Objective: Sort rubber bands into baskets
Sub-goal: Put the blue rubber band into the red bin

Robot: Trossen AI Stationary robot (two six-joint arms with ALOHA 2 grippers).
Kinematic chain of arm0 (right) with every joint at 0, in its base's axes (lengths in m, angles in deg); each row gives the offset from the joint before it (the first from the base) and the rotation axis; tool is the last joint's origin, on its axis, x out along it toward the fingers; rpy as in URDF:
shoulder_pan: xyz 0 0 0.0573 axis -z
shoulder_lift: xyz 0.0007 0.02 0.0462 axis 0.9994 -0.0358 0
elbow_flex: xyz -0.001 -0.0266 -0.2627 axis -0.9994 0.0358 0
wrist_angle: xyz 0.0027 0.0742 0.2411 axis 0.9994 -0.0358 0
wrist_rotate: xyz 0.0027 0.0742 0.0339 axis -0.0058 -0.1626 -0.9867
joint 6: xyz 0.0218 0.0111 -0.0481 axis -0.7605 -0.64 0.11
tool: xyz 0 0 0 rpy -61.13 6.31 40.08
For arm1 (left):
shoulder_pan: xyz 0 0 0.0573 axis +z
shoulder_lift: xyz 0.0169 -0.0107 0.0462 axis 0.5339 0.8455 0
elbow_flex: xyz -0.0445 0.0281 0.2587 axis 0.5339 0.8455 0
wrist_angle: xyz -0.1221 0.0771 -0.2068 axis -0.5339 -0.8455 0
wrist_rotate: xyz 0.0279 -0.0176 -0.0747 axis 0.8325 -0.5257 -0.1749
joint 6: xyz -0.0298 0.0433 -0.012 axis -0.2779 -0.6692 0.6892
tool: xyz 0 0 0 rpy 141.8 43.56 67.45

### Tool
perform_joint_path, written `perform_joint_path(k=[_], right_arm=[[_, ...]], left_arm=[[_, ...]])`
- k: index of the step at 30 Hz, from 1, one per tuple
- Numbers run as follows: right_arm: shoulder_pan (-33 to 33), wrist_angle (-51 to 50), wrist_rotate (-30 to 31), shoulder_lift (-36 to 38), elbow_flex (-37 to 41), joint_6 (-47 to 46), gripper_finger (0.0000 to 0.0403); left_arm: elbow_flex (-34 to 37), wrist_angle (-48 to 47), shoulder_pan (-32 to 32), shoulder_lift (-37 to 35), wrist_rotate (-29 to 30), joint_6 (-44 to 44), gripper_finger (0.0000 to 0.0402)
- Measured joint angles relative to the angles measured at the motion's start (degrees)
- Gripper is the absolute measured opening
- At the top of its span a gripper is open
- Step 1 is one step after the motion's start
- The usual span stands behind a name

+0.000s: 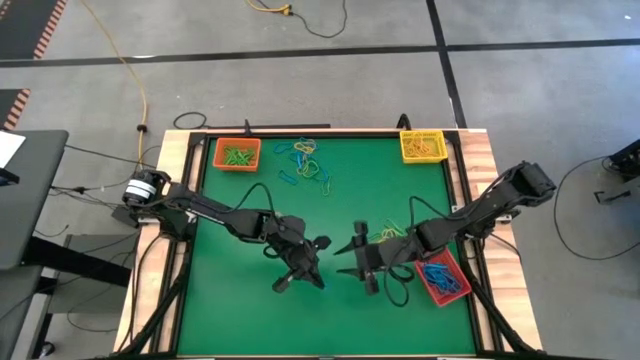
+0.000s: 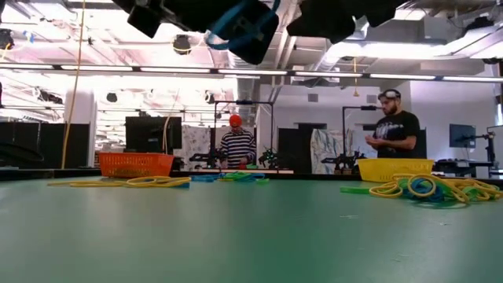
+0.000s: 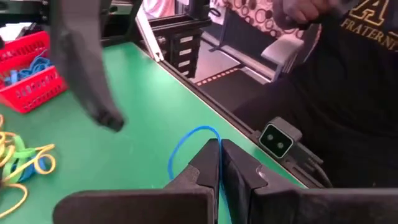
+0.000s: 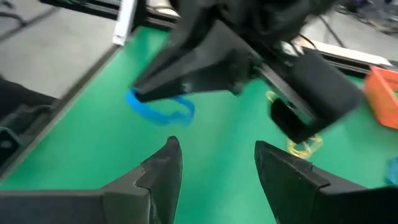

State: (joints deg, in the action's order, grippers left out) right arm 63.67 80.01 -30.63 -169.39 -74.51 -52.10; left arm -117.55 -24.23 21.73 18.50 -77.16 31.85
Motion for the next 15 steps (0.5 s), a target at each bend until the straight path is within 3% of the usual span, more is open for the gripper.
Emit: perform_joint_path(k=[15], right_arm=[[0.1, 19.4, -5.0, -11.2, 0.0, 7.5, 0.0227]], left_arm=[[0.0, 1.5, 0.3, 0.0, -0.7, 1.0, 0.0]])
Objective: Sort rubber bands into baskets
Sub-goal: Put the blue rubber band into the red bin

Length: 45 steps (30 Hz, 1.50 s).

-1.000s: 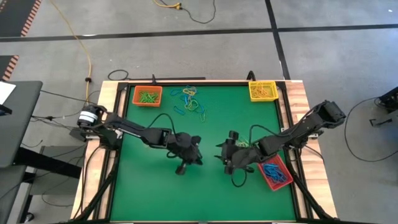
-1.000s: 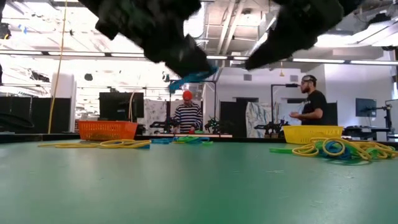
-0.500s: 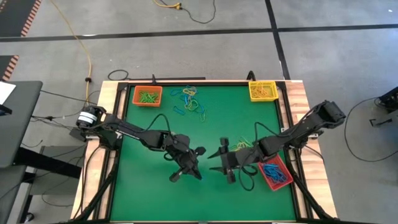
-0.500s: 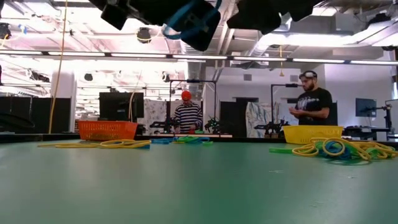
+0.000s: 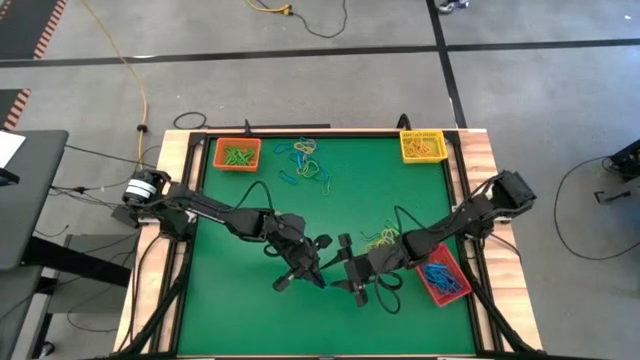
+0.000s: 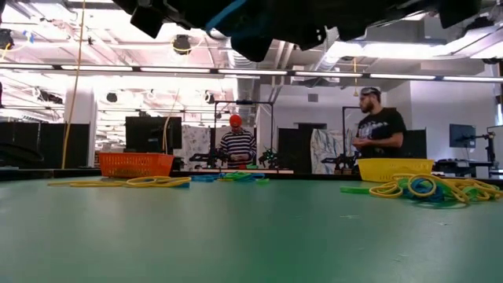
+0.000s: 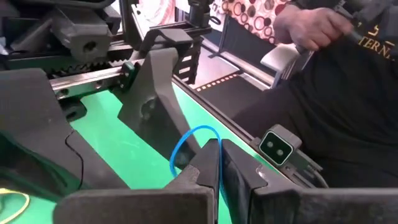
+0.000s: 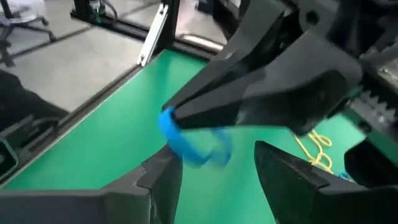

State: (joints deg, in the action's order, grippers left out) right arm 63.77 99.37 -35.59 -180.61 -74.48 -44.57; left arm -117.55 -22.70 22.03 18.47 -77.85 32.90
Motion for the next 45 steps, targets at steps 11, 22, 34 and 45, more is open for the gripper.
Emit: perform_joint_path(k=[11, 22, 34, 45], right_arm=[[0.0, 0.7, 0.4, -0.5, 0.0, 0.3, 0.0082], [-0.2, -4.2, 3.1, -0.1, 0.0, -0.6, 0.0015], [-2.6, -23.6, 13.0, 7.3, 0.0, -8.1, 0.0011], [-1.8, -37.3, 6.5, 9.3, 0.0, -23.6, 0.0072]], left_arm=[[0.0, -0.4, 0.2, 0.0, 0.2, 0.0, 0.0], [0.0, -3.4, 1.1, 0.0, 1.6, 2.5, 0.0017], [0.0, -6.7, 3.0, 0.0, 1.7, 2.3, 0.0128], [0.7, -16.6, 4.2, 0.0, 4.5, -0.2, 0.014]])
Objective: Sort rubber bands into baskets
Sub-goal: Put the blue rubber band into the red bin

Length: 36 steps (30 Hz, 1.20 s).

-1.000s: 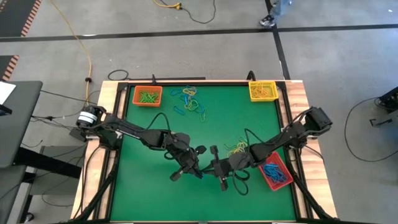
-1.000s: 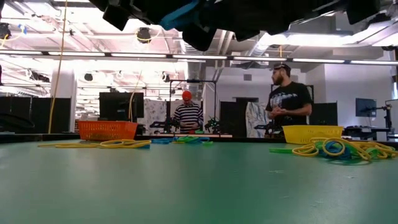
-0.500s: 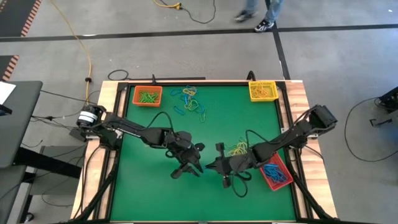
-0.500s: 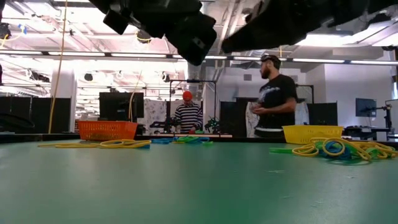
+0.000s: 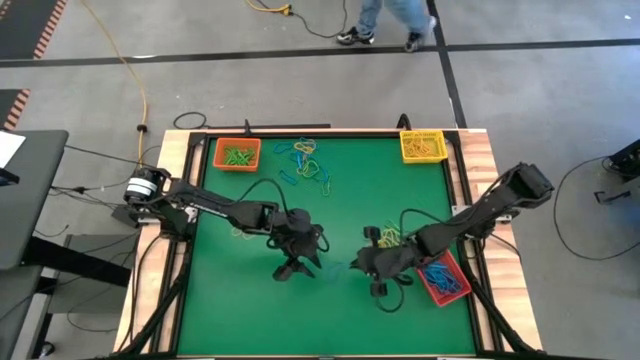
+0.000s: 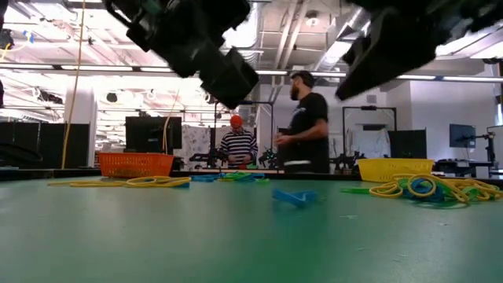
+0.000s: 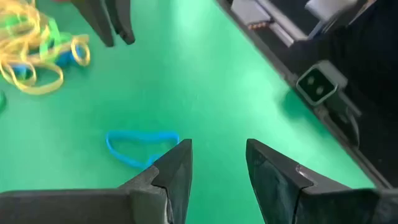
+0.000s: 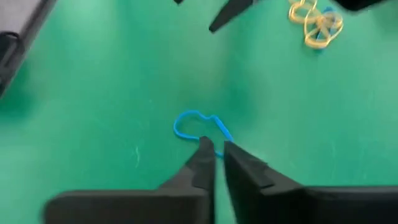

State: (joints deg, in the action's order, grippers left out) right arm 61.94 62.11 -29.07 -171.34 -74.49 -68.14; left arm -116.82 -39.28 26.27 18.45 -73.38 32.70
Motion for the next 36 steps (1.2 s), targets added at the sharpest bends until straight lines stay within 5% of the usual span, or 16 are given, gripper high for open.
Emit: perform_joint_path(k=[8, 14, 23, 32, 36], right_arm=[[2.8, 4.0, -1.7, -9.9, 0.0, 1.7, 0.0218], [4.9, 11.3, -2.6, -15.6, 0.0, 4.8, 0.0246], [8.5, 14.2, -10.4, -20.2, -0.2, 3.4, 0.021], [8.5, 15.9, -12.3, -19.9, -0.2, 6.3, 0.0025], [7.8, 15.5, -12.4, -19.7, -0.1, 6.1, 0.0019]], left_arm=[[2.9, 0.1, -0.6, 0.0, 1.7, 2.3, 0.014], [5.9, 0.1, -1.4, 0.0, 4.5, 4.7, 0.014], [8.1, 1.8, -1.5, 0.0, 4.7, 6.4, 0.014], [8.1, 1.7, -1.5, 0.0, 6.1, 5.6, 0.014], [8.1, 1.7, -1.5, 0.0, 6.2, 5.6, 0.014]])
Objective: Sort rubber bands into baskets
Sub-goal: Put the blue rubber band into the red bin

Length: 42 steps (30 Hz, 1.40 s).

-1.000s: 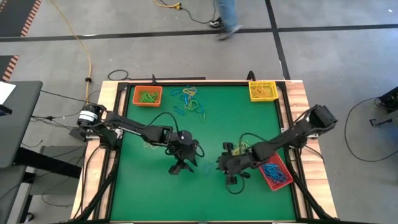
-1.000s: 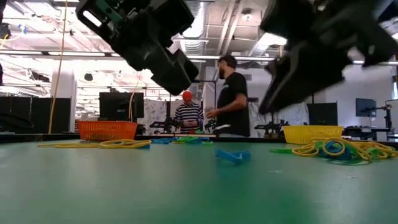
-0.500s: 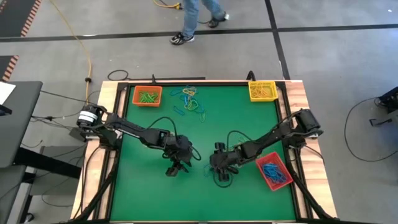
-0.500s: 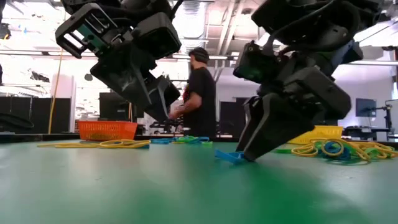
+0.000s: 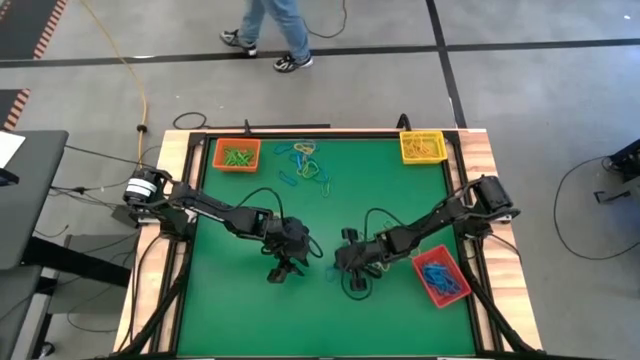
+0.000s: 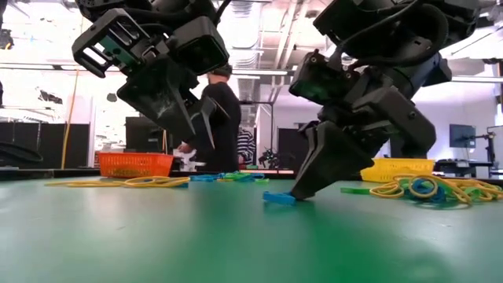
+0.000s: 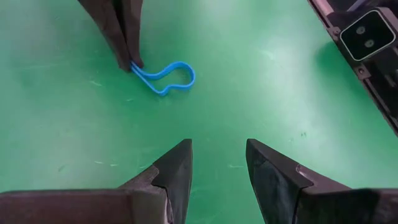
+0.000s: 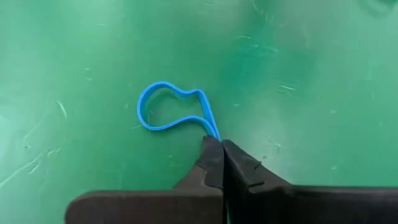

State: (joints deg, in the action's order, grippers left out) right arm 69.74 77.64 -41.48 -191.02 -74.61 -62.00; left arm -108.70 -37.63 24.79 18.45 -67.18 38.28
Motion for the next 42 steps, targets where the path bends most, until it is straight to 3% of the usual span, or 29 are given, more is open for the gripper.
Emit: perform_joint_path(k=[5, 11, 22, 29, 42], right_arm=[[-1.8, -6.8, 0.7, 3.9, 0.2, -0.8, 0.0013], [-5.2, -18.4, 8.0, 13.7, 0.2, -4.2, 0.0012], [-14.2, -41.8, 16.6, 30.8, 0.2, -19.9, 0.0012], [-20.1, -58.2, 16.1, 35.9, 0.2, -36.4, 0.0012], [-34.7, -78.0, 6.7, 38.0, 0.2, -67.4, 0.0011]], left_arm=[[0.0, -0.3, 0.0, 0.0, 0.5, 0.1, 0.014], [0.0, -0.6, 0.0, 0.0, 3.2, 0.0, 0.014], [0.0, -0.5, 0.0, 0.0, 6.0, -0.4, 0.014], [0.0, -0.5, 0.0, 0.0, 6.0, -0.4, 0.014], [0.0, -0.5, 0.1, 0.0, 7.3, -0.7, 0.014]])
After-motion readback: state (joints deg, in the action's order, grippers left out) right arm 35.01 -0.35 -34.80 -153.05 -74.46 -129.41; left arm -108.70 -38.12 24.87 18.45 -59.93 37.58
